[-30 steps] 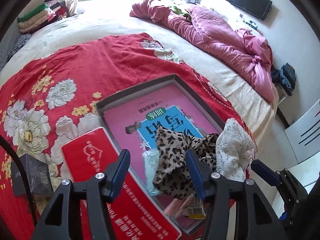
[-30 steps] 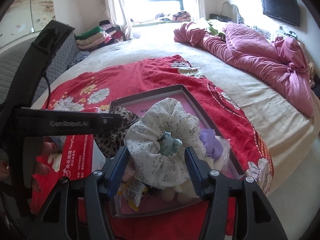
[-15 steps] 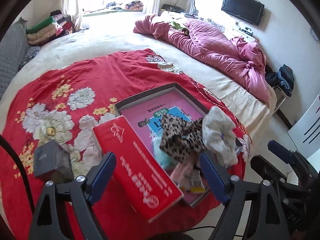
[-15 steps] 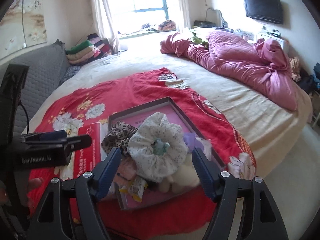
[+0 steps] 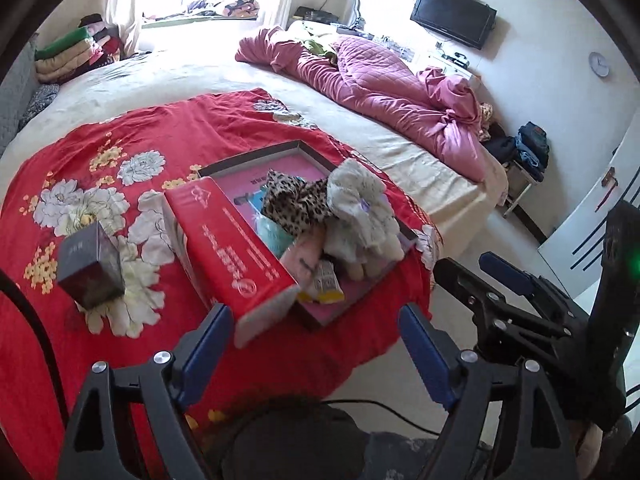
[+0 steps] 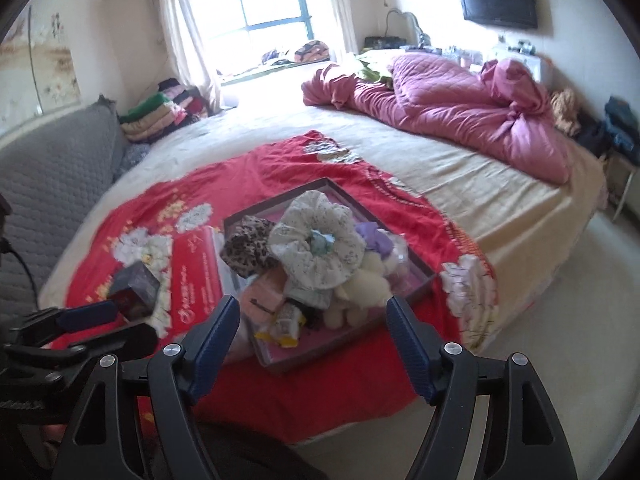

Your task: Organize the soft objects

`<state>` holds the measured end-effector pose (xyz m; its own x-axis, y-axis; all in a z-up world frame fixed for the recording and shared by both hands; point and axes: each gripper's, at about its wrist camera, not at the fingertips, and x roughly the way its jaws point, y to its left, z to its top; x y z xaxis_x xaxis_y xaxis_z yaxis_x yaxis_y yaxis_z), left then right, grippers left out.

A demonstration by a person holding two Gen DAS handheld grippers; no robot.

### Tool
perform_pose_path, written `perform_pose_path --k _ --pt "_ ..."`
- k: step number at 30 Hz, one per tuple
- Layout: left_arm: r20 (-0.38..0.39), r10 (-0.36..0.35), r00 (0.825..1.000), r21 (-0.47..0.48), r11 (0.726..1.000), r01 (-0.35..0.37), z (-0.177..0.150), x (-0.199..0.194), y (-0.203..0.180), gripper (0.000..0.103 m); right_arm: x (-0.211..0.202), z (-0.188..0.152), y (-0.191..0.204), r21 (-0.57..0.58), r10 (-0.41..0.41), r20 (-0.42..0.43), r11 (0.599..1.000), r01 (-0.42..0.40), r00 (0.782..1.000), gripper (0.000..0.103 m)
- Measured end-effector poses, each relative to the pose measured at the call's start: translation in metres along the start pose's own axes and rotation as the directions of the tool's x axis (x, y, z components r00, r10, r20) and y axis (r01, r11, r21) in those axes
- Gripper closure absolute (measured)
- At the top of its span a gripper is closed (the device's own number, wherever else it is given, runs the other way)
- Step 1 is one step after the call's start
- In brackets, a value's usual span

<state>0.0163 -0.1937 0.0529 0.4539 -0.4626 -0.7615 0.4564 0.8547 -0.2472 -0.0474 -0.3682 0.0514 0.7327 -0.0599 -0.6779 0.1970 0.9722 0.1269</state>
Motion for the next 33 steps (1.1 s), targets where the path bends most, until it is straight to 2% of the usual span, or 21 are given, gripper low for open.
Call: perform_pose_path --k 2,10,15,29,33 --pt "0.017 0.022 1.000 -0.009 1.000 -0.022 -0.008 -0.005 -0.001 0.019 -0.006 -0.004 0.001 0.000 -0.020 0.003 1.000 0.020 1.000 0.026" --pt "-0.014 0.059 0.998 -0.015 0.998 -0.060 -0.021 -0.005 0.003 0.019 -0.019 -0.020 0.010 -0.003 -0.096 -0.012 0.995 0.096 0.995 0.026" --pt "-0.011 0.061 0.998 -0.011 0.998 -0.061 -0.024 -0.009 0.005 0.019 -0.018 -0.027 0.012 -0.008 -0.092 -0.030 0.996 0.092 0.995 0.026" --pt "-0.029 0.123 0.992 0.004 0.992 -0.123 -0.025 -0.006 0.008 0.019 -0.016 -0.030 0.014 -0.014 -0.085 -0.039 0.996 0.085 0.996 0.026" --pt "-0.012 0.137 0.991 -0.001 0.991 -0.137 -0.025 -0.008 0.010 0.019 -0.016 -0.032 0.015 -0.020 -0.079 -0.044 0.997 0.079 0.996 0.026"
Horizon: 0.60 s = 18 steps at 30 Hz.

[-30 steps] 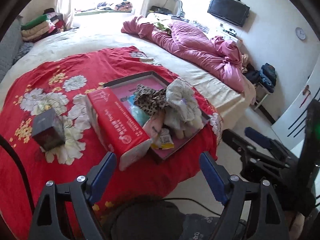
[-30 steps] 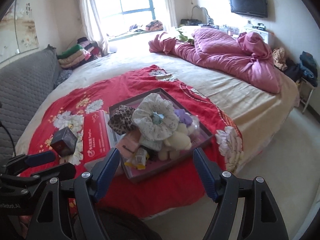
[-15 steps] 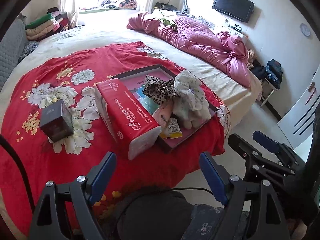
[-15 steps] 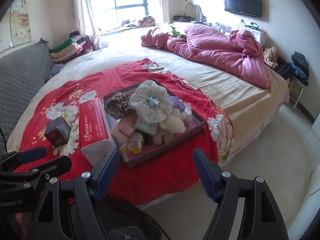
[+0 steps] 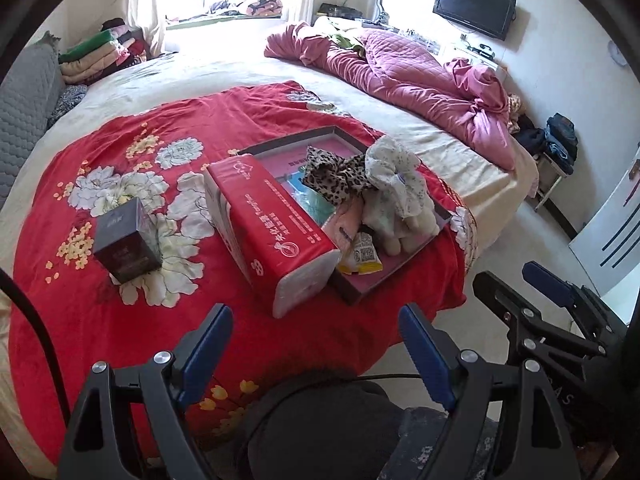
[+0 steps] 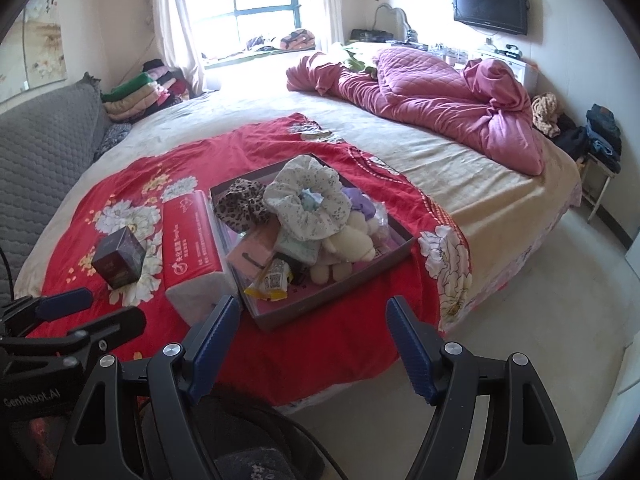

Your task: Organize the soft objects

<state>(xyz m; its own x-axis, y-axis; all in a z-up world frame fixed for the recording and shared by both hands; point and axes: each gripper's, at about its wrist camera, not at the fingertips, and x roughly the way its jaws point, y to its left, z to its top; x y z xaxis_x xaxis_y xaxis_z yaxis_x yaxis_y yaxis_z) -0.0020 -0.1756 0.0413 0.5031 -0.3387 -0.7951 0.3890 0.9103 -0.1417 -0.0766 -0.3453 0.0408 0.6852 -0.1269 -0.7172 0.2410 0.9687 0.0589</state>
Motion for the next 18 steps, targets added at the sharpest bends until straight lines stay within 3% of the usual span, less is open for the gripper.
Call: perform_pose_path --k 18 --pt "-0.008 -0.002 1.000 -0.015 1.000 0.002 -0.0027 0.0010 0.0040 0.019 0.0000 -0.0011 -0.0009 0.001 0.001 -0.003 1.000 -0.001 1.000 0.026"
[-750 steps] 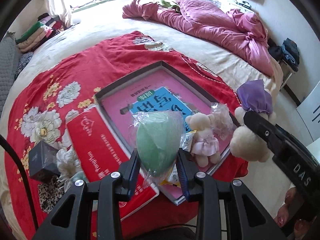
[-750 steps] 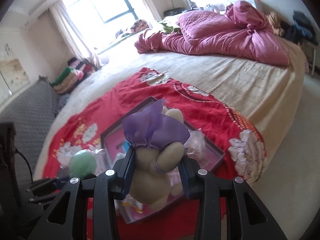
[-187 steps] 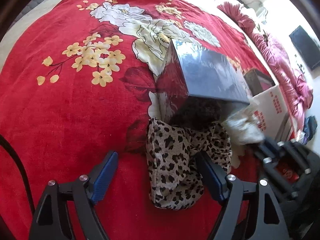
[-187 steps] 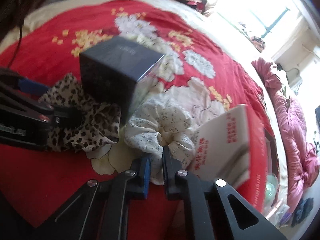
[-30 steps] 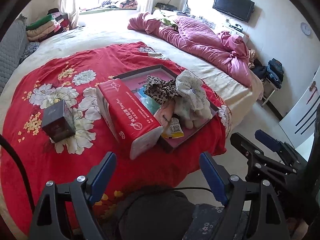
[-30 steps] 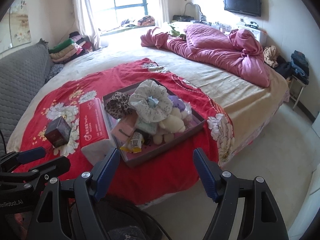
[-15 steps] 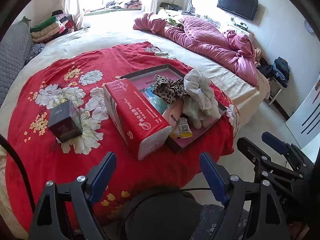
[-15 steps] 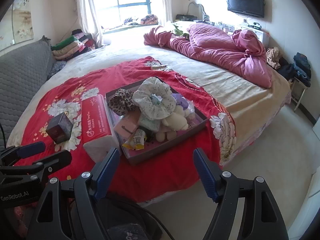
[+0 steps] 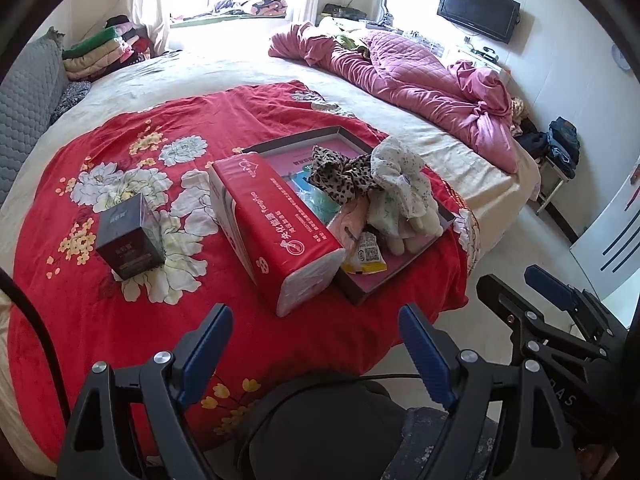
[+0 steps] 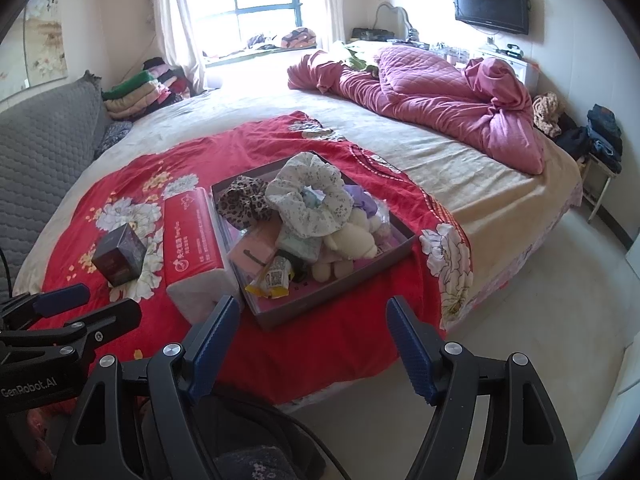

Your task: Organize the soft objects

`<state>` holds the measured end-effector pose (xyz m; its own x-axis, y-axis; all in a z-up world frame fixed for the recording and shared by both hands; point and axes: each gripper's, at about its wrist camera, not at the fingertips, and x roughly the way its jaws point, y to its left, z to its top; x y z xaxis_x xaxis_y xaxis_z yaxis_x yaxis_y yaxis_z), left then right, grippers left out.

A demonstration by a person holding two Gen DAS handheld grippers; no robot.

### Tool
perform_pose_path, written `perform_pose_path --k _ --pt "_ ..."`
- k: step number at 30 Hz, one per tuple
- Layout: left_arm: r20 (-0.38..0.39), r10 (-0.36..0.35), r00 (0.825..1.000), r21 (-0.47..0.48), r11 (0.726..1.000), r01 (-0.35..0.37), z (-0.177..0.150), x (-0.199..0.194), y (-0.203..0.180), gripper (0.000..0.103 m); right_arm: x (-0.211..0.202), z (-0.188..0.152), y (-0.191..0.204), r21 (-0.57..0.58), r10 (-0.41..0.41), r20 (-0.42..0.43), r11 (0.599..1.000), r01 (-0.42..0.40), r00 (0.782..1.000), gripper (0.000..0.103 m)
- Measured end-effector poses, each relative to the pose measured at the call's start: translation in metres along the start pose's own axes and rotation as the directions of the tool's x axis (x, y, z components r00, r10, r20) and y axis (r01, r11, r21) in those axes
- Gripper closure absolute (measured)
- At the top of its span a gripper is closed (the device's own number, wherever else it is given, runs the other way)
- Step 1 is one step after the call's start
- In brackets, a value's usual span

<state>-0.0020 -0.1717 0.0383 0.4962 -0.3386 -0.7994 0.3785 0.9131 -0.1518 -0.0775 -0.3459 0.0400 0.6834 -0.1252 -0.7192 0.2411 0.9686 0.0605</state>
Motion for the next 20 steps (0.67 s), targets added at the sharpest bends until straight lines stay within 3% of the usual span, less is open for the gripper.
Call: perform_pose_path --k 15,20 --pt "-0.037 0.055 0.998 0.008 0.998 -0.054 -0.0009 0.0084 0.0007 0.019 -0.0015 -0.0004 -0.0004 0.001 -0.006 0.003 1.000 0.006 1.000 0.026" --pt "-0.010 0.113 0.994 0.029 0.993 -0.113 0.0000 0.0056 -0.0025 0.019 -0.0021 0.0013 -0.0010 0.001 -0.007 0.004 1.000 0.007 1.000 0.026"
